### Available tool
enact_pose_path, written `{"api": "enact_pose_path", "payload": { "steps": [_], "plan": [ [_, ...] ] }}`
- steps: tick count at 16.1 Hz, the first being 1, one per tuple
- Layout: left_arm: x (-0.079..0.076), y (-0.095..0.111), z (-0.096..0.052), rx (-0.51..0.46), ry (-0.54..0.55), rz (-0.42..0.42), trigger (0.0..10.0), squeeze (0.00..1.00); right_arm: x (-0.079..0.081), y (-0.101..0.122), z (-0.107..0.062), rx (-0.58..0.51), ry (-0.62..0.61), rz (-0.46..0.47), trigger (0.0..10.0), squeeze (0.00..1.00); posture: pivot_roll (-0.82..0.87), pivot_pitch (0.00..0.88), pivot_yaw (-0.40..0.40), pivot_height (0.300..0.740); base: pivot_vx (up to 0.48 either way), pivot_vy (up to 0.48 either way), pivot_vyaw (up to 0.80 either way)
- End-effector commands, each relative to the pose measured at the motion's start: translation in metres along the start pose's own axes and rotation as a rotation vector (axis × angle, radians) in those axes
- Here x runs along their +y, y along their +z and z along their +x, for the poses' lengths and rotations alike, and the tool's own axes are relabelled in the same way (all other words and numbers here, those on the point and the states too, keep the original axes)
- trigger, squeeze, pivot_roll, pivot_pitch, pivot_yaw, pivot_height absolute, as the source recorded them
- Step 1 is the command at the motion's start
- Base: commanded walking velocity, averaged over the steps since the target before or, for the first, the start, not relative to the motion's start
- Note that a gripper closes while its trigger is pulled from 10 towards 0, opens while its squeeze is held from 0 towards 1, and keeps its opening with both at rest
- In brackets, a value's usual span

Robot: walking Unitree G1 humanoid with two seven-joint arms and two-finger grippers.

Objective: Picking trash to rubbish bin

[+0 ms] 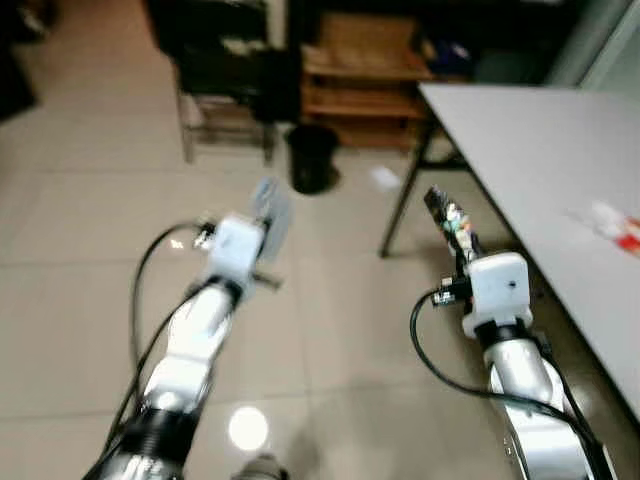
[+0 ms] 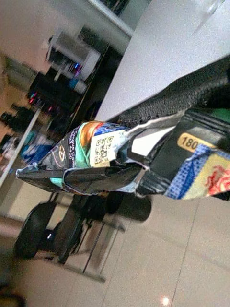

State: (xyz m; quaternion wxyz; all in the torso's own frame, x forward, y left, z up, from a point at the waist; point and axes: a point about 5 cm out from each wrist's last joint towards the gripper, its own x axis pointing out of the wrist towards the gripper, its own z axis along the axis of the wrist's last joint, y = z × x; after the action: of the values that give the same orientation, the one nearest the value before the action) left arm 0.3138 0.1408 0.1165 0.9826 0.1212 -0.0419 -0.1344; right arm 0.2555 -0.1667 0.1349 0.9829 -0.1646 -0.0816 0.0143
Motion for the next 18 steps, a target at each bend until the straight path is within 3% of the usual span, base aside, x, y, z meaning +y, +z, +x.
{"api": "enact_pose_path", "payload": {
  "steps": [1,3,8,15,18],
  "plan": [
    [-0.012,0.007,0.000,-0.035,-0.053,-0.007,10.0,0.00,-0.005,0.000,-0.002,0.001,-0.008,0.001,10.0,0.00,0.18,0.107,-0.068,0.740,0.000,0.000,0.80],
    [-0.014,0.007,0.000,-0.036,-0.062,-0.005,10.0,0.00,-0.005,-0.001,-0.003,0.006,-0.022,0.017,10.0,0.00,0.17,0.108,-0.067,0.740,0.000,0.000,0.22],
    [-0.016,0.035,0.025,-0.113,-0.093,-0.072,10.0,0.00,-0.009,0.000,-0.004,0.006,-0.069,0.044,10.0,0.00,0.17,0.103,-0.064,0.740,0.107,0.000,0.00],
    [-0.025,0.045,0.035,-0.125,-0.127,-0.129,10.0,0.00,-0.010,0.000,-0.004,0.007,-0.078,0.045,10.0,0.00,0.16,0.100,-0.057,0.740,0.391,0.000,-0.80],
    [-0.024,0.047,0.037,-0.126,-0.124,-0.130,10.0,0.00,-0.011,0.000,-0.004,0.003,-0.083,0.044,10.0,0.00,0.16,0.100,-0.057,0.740,0.454,0.000,-0.15]
  ]
}}
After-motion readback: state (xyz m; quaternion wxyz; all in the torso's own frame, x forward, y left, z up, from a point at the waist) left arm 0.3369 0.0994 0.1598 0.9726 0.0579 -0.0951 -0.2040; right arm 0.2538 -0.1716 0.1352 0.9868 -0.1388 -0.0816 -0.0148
